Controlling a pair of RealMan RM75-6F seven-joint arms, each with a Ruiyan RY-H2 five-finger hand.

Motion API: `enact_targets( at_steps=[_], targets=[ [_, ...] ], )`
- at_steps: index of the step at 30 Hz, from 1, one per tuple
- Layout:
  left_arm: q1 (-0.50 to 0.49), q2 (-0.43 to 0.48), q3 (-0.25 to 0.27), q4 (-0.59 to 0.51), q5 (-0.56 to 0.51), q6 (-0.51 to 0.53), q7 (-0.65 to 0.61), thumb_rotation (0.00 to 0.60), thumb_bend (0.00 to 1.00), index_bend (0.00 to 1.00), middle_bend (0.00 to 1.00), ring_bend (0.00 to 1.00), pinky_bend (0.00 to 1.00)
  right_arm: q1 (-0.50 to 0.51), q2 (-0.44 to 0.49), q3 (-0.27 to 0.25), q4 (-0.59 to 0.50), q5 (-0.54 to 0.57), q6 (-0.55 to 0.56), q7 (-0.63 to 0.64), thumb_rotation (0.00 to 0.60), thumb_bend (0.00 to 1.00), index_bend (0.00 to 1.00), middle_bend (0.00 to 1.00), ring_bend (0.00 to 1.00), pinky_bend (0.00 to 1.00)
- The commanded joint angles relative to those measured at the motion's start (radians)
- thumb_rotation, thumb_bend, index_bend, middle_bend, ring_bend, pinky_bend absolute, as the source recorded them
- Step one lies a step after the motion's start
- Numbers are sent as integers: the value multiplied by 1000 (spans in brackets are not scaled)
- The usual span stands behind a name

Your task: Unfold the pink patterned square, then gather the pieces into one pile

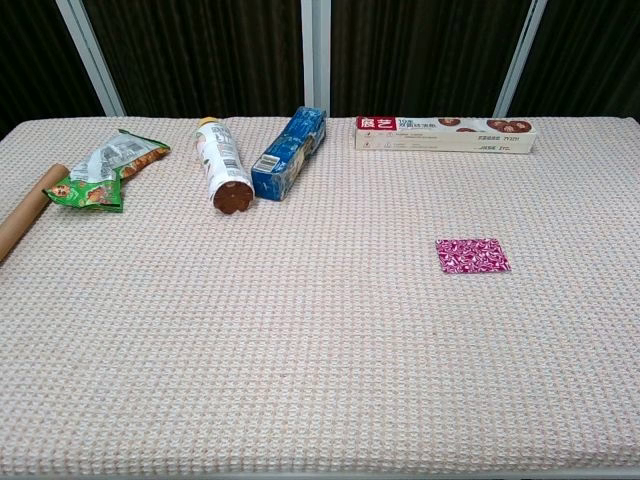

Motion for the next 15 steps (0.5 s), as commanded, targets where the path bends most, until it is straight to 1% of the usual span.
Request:
enact_targets(
  at_steps=[1, 3, 5, 6, 8, 9, 12, 13, 15],
  targets=[
    [-1, 1, 0, -4, 5, 2, 1, 600, 3, 230, 225, 165, 264, 0, 5, -5, -14, -8, -1, 3, 275, 54, 55, 145, 75, 369],
    [-3, 5, -2, -8, 9, 6, 6, 600, 3, 230, 226, 165, 264, 2, 13, -6, -28, -16, -3, 9, 276, 53, 56, 151, 83, 369],
    [-2, 4, -5, -10, 4, 8, 7, 600, 3, 230, 226, 165, 264, 7, 14, -3, -32, -22, -3, 11, 278, 54, 59, 208, 137, 371],
    [-1, 2, -5, -9, -1, 6, 5, 600, 3, 230, 226, 165, 264, 13, 14, -4, -33, -28, -9, 8, 280, 53, 66, 274, 196, 396],
    [4, -2, 0, -5, -7, -1, 7, 600, 3, 230, 225, 165, 264, 27, 21, -16, -43, -37, -44, -3, 309, 58, 91, 438, 340, 510],
    [5, -4, 1, -2, -9, -2, 11, 600, 3, 230, 226, 165, 264, 36, 28, -24, -51, -43, -66, -7, 335, 64, 108, 525, 420, 591],
    [11, -21, 0, 35, -10, 10, 60, 600, 6, 230, 226, 165, 264, 78, 40, -38, -54, -74, -130, -39, 391, 89, 155, 727, 608, 775],
    [13, -29, -2, 51, -9, 16, 87, 600, 7, 230, 226, 165, 264, 94, 42, -41, -54, -81, -154, -51, 403, 95, 166, 800, 677, 828],
    [16, -44, -4, 83, -6, 28, 138, 600, 9, 230, 226, 165, 264, 133, 45, -47, -63, -90, -217, -68, 417, 97, 171, 899, 780, 898]
  ],
)
